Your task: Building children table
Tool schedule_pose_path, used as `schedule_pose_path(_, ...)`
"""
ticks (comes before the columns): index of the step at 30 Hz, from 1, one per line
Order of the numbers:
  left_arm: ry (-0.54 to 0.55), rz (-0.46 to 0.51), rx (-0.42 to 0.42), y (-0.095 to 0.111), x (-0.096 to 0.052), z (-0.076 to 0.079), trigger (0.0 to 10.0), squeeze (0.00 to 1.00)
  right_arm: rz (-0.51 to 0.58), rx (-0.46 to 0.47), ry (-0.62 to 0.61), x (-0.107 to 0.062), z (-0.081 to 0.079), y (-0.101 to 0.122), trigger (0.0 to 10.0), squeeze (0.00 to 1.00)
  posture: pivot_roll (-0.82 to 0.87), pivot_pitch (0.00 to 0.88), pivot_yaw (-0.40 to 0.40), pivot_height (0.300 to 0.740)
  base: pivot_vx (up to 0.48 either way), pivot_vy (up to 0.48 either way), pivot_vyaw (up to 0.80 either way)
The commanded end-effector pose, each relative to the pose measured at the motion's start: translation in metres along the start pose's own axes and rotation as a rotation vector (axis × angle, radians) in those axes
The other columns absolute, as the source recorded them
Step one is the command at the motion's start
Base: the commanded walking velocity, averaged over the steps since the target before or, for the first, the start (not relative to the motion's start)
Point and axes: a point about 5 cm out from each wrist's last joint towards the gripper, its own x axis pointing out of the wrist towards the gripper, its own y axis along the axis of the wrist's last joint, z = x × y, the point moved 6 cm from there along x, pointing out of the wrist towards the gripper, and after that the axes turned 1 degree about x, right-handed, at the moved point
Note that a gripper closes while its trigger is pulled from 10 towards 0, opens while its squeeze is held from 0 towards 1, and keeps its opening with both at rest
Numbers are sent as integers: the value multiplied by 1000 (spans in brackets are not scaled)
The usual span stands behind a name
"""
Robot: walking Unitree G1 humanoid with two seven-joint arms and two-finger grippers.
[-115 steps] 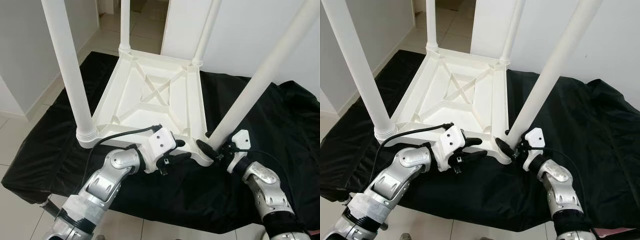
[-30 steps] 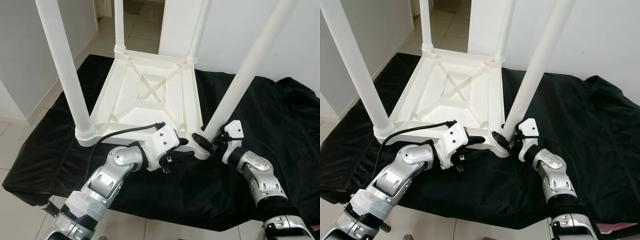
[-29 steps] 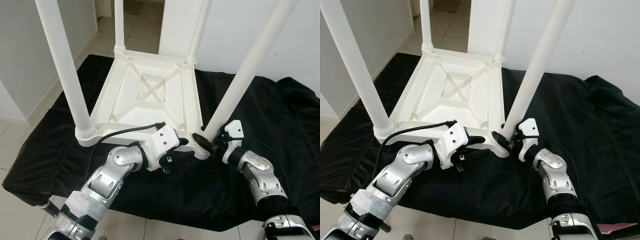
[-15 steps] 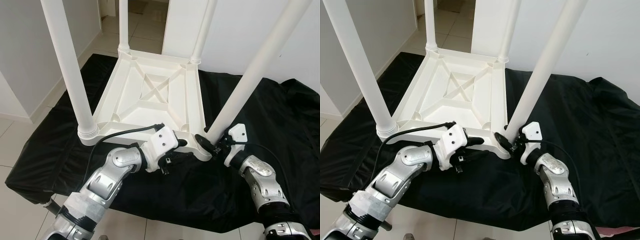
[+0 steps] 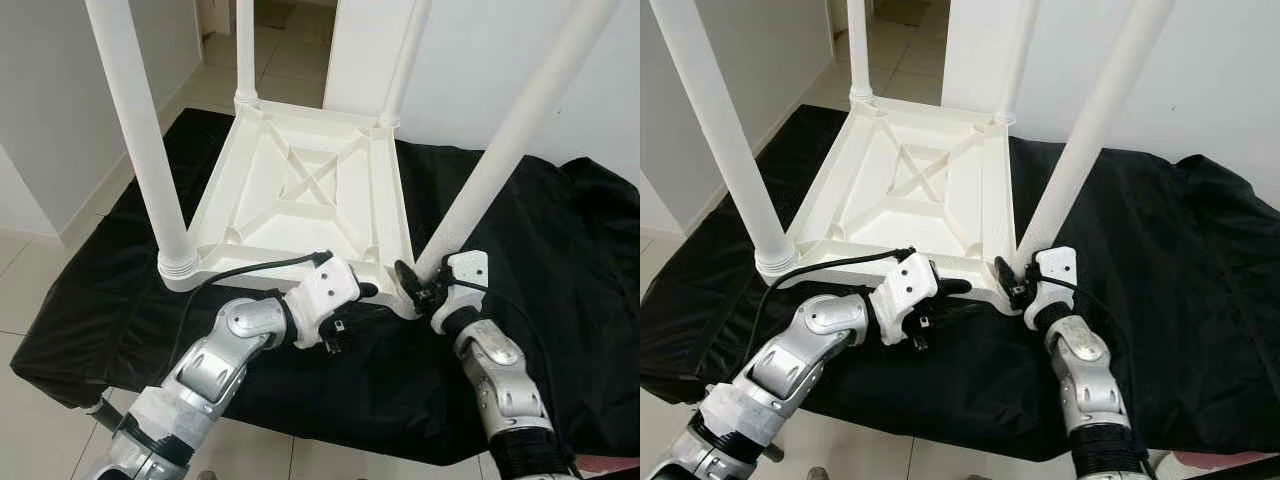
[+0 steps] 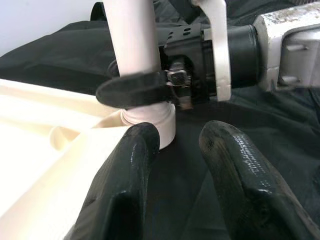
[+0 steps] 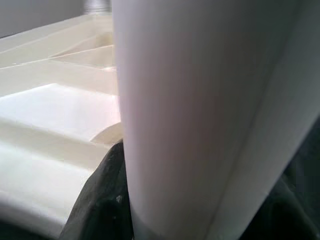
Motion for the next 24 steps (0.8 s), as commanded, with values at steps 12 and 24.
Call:
schedule_pose_path(12,-74,1,-3,0,2,12,10000,0,-34,113,-263,-7,-29,-6,10000,0,-59,0,-76,740,0,0,0)
schedule_pose_path(24,-79,4,0,1,2,13,10000,0,9,87,-225,-5,-30,6,10000,43,-73,0,-81,740,0,0,0)
